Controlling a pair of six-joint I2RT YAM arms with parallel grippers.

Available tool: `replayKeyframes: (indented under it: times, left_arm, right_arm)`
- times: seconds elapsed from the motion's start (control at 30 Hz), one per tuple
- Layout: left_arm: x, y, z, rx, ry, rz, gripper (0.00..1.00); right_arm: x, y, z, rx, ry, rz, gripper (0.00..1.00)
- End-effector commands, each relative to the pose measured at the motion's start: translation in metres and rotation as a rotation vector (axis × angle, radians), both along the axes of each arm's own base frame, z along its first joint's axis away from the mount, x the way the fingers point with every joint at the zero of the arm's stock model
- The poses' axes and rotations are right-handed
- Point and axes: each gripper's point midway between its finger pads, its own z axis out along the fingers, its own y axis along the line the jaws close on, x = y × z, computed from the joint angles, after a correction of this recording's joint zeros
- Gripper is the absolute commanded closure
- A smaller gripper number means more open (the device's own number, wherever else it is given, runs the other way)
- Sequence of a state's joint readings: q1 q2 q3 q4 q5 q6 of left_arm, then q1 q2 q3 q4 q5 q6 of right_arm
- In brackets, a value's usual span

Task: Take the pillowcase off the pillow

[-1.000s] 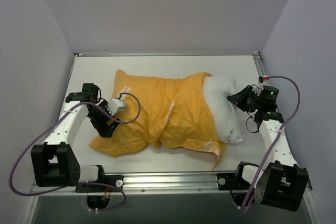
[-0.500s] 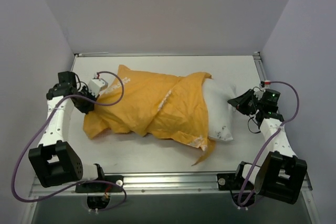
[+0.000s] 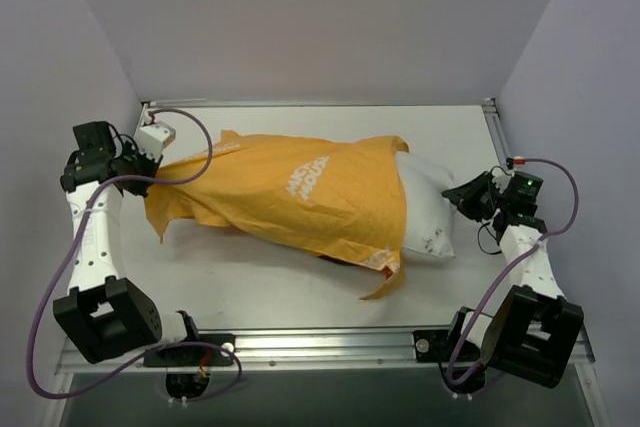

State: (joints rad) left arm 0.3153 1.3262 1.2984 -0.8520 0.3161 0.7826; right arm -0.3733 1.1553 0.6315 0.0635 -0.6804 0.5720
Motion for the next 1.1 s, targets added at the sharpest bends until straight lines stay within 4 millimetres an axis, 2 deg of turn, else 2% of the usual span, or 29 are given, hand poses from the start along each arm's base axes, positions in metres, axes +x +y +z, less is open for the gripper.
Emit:
replayKeyframes:
  times: [0.0, 0.03, 0.13, 0.27, 0.37, 0.4, 0.43, 0.47, 0.5, 0.53, 0.57, 0.6, 0.63, 0.67, 0.7, 0.73, 0.77, 0.8, 0.83, 0.93, 0.97, 1.03, 1.07]
  left_arm:
    - [0.033, 0.106, 0.123, 0.218, -0.385, 0.320, 0.98]
    - [0.036, 0.111, 0.155, 0.221, -0.454, 0.330, 0.98]
    - [0.040, 0.112, 0.202, 0.232, -0.563, 0.321, 0.98]
    - [0.048, 0.116, 0.220, 0.233, -0.599, 0.326, 0.98]
    - [0.054, 0.121, 0.218, 0.219, -0.599, 0.348, 0.98]
    - [0.055, 0.115, 0.217, 0.190, -0.598, 0.331, 0.98]
    - [0.051, 0.100, 0.212, 0.147, -0.574, 0.285, 0.98]
    - [0.056, 0.079, 0.213, 0.096, -0.587, 0.223, 0.98]
    - [0.056, 0.068, 0.199, 0.073, -0.568, 0.206, 0.98]
    - [0.052, 0.056, 0.209, 0.079, -0.608, 0.179, 0.98]
    - [0.056, 0.039, 0.207, 0.071, -0.614, 0.142, 0.98]
    - [0.056, 0.032, 0.201, 0.069, -0.608, 0.132, 0.98]
    - [0.055, 0.026, 0.208, 0.066, -0.633, 0.130, 0.98]
    - [0.056, 0.023, 0.210, 0.062, -0.637, 0.129, 0.98]
    - [0.057, 0.023, 0.211, 0.056, -0.641, 0.134, 0.98]
    - [0.059, 0.023, 0.217, 0.048, -0.654, 0.141, 0.98]
    - [0.060, 0.025, 0.219, 0.055, -0.658, 0.150, 0.98]
    - [0.061, 0.029, 0.220, 0.062, -0.658, 0.169, 0.98]
    - [0.064, 0.030, 0.221, 0.067, -0.660, 0.174, 0.98]
    - [0.064, 0.033, 0.225, 0.075, -0.670, 0.186, 0.98]
    - [0.064, 0.032, 0.228, 0.074, -0.674, 0.185, 0.98]
    - [0.064, 0.031, 0.228, 0.071, -0.673, 0.183, 0.98]
    - [0.064, 0.031, 0.230, 0.073, -0.676, 0.184, 0.98]
  right_arm:
    - [0.028, -0.082, 0.053, -0.198, -0.169, -0.260, 1.00]
    - [0.028, -0.091, 0.055, -0.196, -0.173, -0.285, 1.00]
    - [0.031, -0.104, 0.062, -0.152, -0.199, -0.319, 1.00]
    - [0.031, -0.112, 0.077, -0.178, -0.213, -0.337, 1.00]
    - [0.030, -0.119, 0.090, -0.195, -0.231, -0.353, 1.00]
    - [0.033, -0.119, 0.098, -0.207, -0.243, -0.342, 1.00]
    - [0.036, -0.109, 0.103, -0.205, -0.266, -0.286, 1.00]
    - [0.042, -0.097, 0.102, -0.206, -0.267, -0.236, 1.00]
    - [0.053, -0.058, 0.114, -0.227, -0.296, -0.114, 1.00]
    - [0.054, -0.032, 0.110, -0.253, -0.275, -0.033, 1.00]
    - [0.057, -0.011, 0.112, -0.352, -0.295, 0.044, 0.95]
    - [0.054, 0.048, 0.115, -0.374, -0.327, 0.204, 0.71]
    - [0.049, 0.068, 0.120, -0.397, -0.356, 0.265, 0.56]
    - [0.040, 0.093, 0.130, -0.405, -0.414, 0.338, 0.48]
    - [0.033, 0.109, 0.135, -0.401, -0.450, 0.373, 0.18]
    - [0.021, 0.139, 0.135, -0.386, -0.498, 0.449, 0.01]
    - [0.010, 0.150, 0.144, -0.391, -0.551, 0.474, 0.00]
    - [0.002, 0.162, 0.146, -0.411, -0.585, 0.516, 0.00]
    - [-0.015, 0.188, 0.145, -0.407, -0.621, 0.598, 0.00]
    - [-0.039, 0.219, 0.139, -0.441, -0.691, 0.707, 0.00]
    - [-0.057, 0.242, 0.134, -0.428, -0.708, 0.780, 0.00]
    - [-0.064, 0.254, 0.129, -0.495, -0.705, 0.797, 0.00]
    - [-0.080, 0.272, 0.124, -0.509, -0.710, 0.866, 0.00]
